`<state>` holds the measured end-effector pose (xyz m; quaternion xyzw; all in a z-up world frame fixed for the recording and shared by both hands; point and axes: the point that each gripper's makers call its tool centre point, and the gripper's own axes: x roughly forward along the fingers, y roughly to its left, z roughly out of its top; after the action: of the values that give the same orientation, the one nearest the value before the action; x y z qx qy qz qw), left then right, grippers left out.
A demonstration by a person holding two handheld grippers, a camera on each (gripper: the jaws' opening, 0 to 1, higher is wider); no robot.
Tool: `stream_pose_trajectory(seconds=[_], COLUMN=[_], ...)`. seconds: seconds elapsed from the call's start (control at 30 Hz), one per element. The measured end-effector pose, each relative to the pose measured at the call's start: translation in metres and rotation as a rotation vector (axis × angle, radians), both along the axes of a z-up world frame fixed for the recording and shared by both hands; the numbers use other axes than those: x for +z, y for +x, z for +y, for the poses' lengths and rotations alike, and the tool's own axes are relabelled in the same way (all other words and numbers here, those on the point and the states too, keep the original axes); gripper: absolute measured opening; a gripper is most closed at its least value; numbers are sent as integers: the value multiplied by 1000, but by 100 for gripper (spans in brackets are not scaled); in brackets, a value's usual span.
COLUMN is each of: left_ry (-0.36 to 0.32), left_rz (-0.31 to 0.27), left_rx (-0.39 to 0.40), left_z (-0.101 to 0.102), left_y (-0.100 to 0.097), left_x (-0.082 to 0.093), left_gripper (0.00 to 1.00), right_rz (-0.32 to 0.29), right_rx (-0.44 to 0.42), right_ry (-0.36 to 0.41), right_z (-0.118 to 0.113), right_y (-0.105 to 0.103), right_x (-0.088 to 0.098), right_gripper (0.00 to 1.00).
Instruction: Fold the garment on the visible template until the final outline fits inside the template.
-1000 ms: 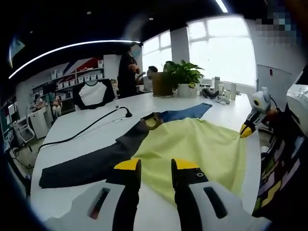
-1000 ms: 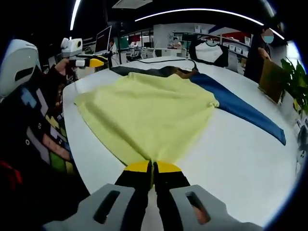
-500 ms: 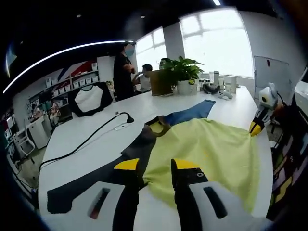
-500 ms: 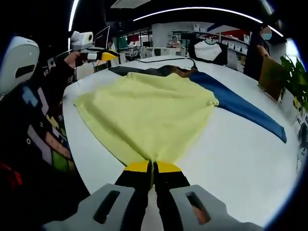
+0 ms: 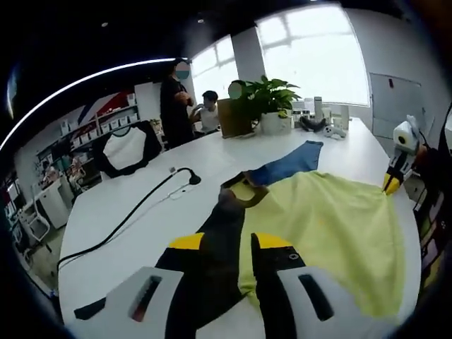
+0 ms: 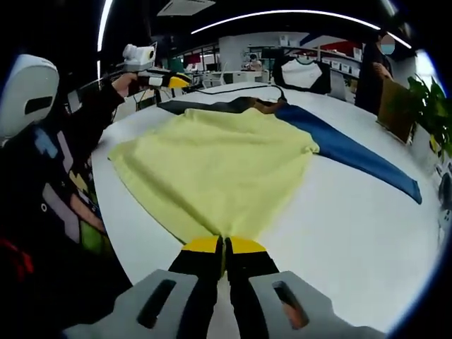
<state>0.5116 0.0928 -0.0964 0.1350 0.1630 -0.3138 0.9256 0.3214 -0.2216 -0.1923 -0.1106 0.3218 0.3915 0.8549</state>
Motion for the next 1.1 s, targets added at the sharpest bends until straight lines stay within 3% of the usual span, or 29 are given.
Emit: stream_pose_trajectory(seconds=[0.43,0.53,0.67,0.87,1.1], left_ry=[21,-29,-47,2,8], left_rz=[36,91,110,117,142], left_rx=[-55,-83,-106,-151,-177], left_z=[-15,-25,-35,-44,-53], left_y=[63,71,86,100,105], left_x=[-25,-32,-36,-50,-61], left_gripper=[26,27,28,29,27], right_rz=[7,9,6,9,14], right_rx=[-12,-20,-22,-31,-35], right_ry=[7,10,3,9,10], right_z=[-1,-1,-1,-1,-1], right_y=[0,1,1,2,2], right_x=[-1,-1,-1,-1,-1], right_gripper=[0,0,0,0,0])
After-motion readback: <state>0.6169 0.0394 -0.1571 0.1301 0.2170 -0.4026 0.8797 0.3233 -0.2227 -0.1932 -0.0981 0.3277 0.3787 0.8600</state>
